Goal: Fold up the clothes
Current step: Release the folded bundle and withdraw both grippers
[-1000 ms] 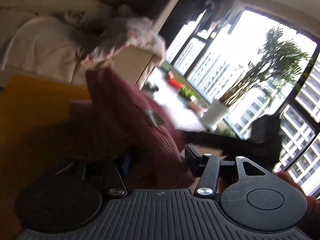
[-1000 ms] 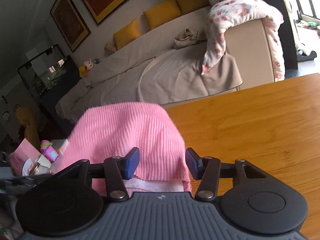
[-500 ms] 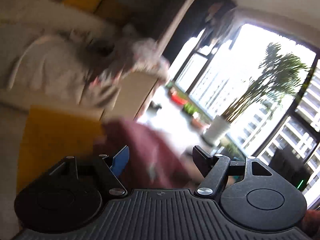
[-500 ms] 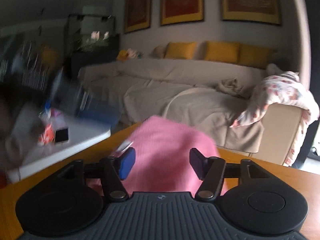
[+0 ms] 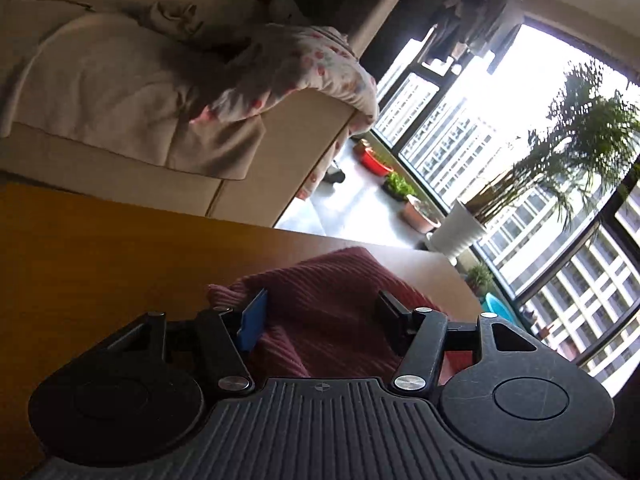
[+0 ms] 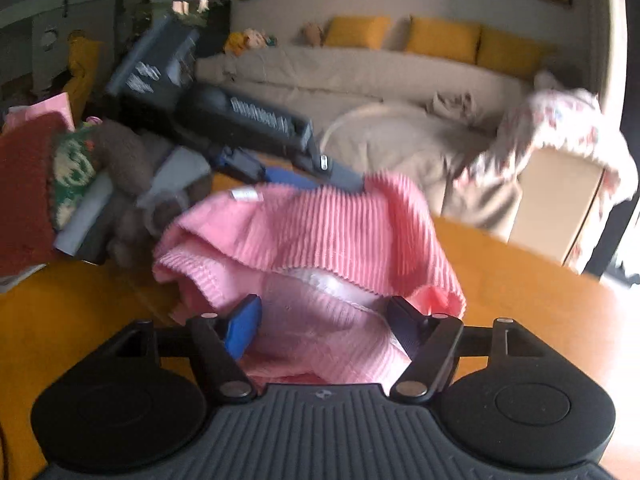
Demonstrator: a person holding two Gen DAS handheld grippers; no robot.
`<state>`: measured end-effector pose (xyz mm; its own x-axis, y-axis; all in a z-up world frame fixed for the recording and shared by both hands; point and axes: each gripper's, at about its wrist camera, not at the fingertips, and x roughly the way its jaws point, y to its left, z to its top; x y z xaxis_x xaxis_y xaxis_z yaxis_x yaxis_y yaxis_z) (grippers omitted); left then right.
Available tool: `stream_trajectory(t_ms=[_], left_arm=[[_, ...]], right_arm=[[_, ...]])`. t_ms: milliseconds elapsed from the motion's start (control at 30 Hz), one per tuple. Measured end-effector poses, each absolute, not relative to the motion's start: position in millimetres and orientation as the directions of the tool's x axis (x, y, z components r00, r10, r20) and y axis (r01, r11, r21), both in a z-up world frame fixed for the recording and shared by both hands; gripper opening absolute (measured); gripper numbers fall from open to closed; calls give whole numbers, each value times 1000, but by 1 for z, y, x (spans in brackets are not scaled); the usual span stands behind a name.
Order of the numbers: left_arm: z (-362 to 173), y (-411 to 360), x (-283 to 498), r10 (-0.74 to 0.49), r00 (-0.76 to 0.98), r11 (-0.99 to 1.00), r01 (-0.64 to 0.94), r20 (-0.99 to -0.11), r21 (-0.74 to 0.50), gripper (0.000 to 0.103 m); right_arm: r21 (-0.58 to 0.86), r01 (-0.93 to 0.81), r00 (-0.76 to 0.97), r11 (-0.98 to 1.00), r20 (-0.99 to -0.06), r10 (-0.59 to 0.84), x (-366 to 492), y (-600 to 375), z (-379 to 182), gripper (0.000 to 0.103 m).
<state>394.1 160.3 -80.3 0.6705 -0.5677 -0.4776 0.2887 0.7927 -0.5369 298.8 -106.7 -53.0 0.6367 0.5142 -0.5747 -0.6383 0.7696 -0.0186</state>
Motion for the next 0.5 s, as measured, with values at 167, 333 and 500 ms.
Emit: stream_trajectory(t_ms=[167, 333, 500], left_arm=[[-57, 172, 369, -516, 727, 810, 242, -453, -534, 74], [-42, 171, 304, -402, 779, 863, 145, -482, -484, 102], [-51, 141, 226, -313, 747, 903, 43, -586, -428, 103]], right_arm=[[66, -602, 634, 795, -565, 527, 299, -120, -50, 71], [146, -533, 651, 834, -559, 514, 269, -152, -46, 103], [226, -457, 666, 861, -554, 499, 240, -185, -42, 103]])
